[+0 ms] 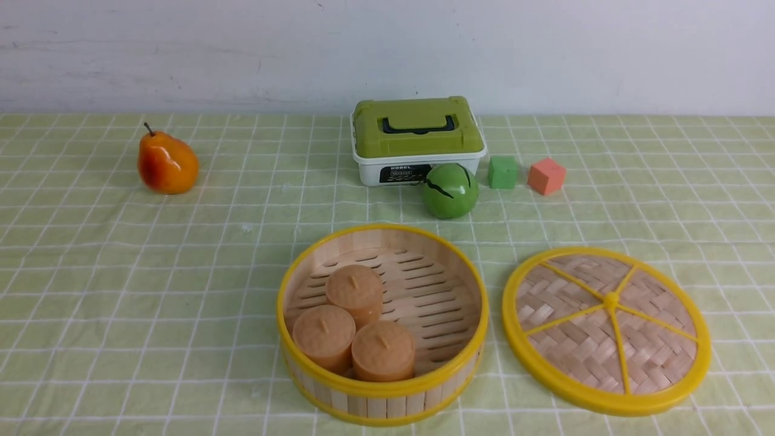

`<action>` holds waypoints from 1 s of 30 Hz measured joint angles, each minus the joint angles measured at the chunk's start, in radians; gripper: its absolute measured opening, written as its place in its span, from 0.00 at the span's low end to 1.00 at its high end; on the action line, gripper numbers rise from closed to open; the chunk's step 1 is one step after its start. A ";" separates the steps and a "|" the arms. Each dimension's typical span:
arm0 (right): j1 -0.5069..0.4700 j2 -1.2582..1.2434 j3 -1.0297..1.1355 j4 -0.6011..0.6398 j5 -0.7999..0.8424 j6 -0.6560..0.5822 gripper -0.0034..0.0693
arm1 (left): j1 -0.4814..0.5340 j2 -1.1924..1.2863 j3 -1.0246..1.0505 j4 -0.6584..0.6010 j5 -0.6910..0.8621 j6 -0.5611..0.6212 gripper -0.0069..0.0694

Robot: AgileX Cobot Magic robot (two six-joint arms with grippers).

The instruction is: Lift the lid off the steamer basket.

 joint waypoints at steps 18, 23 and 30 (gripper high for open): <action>0.000 0.000 0.000 0.000 0.001 0.000 0.11 | 0.000 0.000 0.000 0.000 0.000 0.000 0.40; 0.000 0.000 0.000 0.000 0.001 0.000 0.11 | 0.000 0.000 0.000 0.000 0.000 0.000 0.40; 0.000 0.000 0.000 0.000 0.001 0.000 0.12 | 0.000 0.000 0.000 0.000 0.000 0.000 0.40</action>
